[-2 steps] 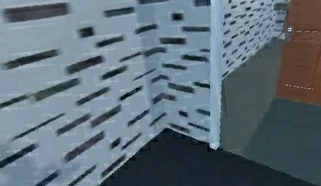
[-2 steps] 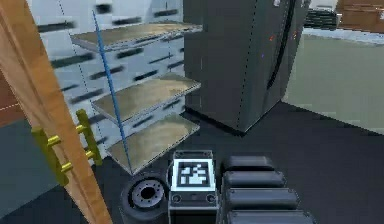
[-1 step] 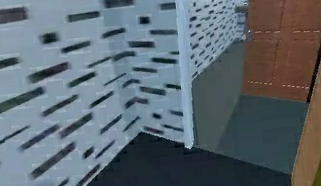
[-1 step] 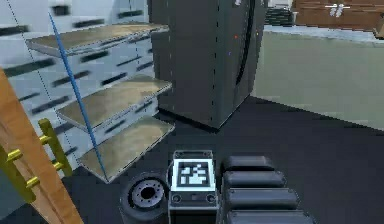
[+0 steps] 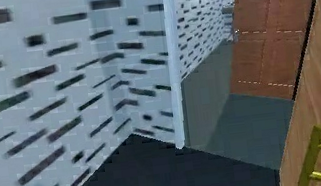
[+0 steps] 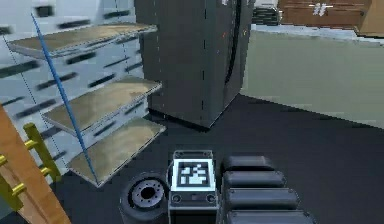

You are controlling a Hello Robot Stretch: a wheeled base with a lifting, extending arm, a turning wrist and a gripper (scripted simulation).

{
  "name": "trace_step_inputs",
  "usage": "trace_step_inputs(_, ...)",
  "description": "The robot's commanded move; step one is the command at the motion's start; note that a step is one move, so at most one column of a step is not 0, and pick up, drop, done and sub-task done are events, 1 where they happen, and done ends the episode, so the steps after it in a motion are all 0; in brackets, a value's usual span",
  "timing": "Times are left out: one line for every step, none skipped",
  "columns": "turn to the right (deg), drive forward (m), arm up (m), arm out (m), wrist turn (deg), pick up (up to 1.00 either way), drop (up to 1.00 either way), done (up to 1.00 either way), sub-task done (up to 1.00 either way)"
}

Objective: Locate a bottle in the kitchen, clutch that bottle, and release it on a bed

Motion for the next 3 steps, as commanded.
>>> trace_step_inputs(0.0, 0.55, 0.00, 0.00, 0.0, 0.00, 0.00, 0.00, 0.00)
trace_step_inputs(27.0, 0.00, 0.00, 0.00, 0.0, 0.00, 0.00, 0.00, 0.00)
trace_step_inputs(0.0, 1.00, 0.00, 0.00, 0.0, 0.00, 0.00, 0.00, 0.00)
